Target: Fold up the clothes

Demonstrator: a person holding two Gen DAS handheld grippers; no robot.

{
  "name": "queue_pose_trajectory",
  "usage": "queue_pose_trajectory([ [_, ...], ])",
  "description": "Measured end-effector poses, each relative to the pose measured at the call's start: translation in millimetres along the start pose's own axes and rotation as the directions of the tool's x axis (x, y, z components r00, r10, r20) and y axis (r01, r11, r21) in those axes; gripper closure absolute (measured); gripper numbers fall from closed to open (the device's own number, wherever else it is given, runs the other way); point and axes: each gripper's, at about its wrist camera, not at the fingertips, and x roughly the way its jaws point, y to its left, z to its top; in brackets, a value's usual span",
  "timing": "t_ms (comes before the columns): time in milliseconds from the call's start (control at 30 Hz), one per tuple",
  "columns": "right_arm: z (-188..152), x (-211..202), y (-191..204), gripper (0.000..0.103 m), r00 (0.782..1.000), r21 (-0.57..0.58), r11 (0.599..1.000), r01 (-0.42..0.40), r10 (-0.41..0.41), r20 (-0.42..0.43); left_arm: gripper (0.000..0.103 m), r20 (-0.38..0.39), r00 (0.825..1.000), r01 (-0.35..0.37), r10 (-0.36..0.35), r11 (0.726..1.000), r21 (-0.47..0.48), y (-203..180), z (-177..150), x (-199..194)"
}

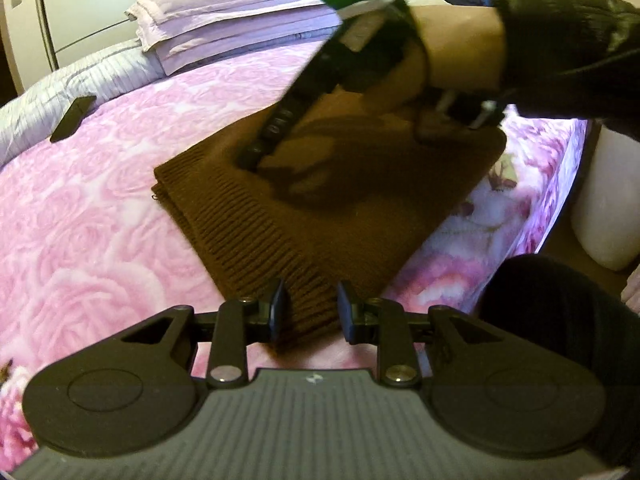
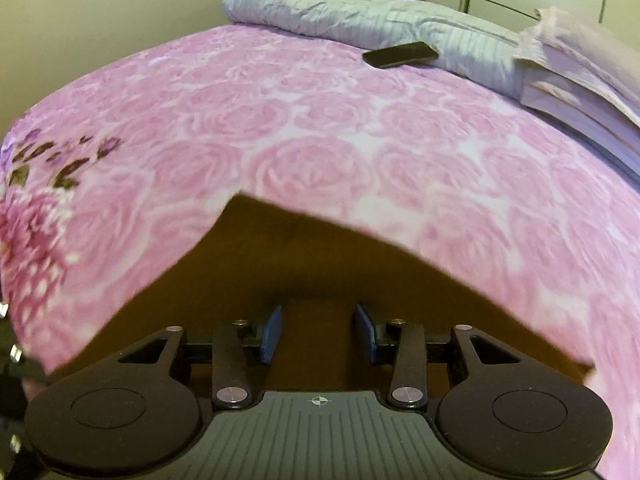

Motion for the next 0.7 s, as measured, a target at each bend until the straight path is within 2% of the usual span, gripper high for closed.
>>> queue_pose_trajectory([
  [100,8,-1,-6,0.058,1.000,0.012,1.000,-0.007,0.007,-0.002,0.080,-0.003,1.000,0.011,-0.011,1.000,-0.018,3,2,-2],
  [167,3,-21,-6,0.058,0.999,0.027,1.000,0.016,-0.017,0.044,0.080,0.005,1.000,0.020,-0.020,0.999,-0.038,7,5,-7],
  [267,-14,-43,-10,0.058,0.998,0.066,0.998,0.023,-0.027,0.052,0.080,0.041,0.999,0.037,-0.035,0.997,-0.067,14,15,-16],
  [333,-33,-50,-12,0.058,0.999,0.068,0.997,0.044,-0.044,0.005,0.080,0.065,0.997,0.035,-0.030,0.997,-0.069,20,27,-18],
  [400,-48,-62,-19,0.058,0.998,0.100,0.993,0.058,-0.060,0.014,0.080,0.072,0.997,0.028,-0.024,0.998,-0.058,26,40,-10],
  [500,-67,-86,-38,0.058,0.992,0.208,0.973,0.097,-0.112,0.061,0.080,0.079,0.997,0.022,-0.018,0.999,-0.043,36,60,3],
  [600,-77,-87,-55,0.058,0.994,0.223,0.969,0.105,-0.110,0.010,0.080,0.054,0.998,0.016,-0.015,1.000,-0.015,44,77,27],
  [700,-75,-95,-73,0.058,0.987,0.268,0.956,0.121,-0.143,0.066,0.080,0.031,0.999,0.014,-0.013,1.000,-0.015,56,90,50],
])
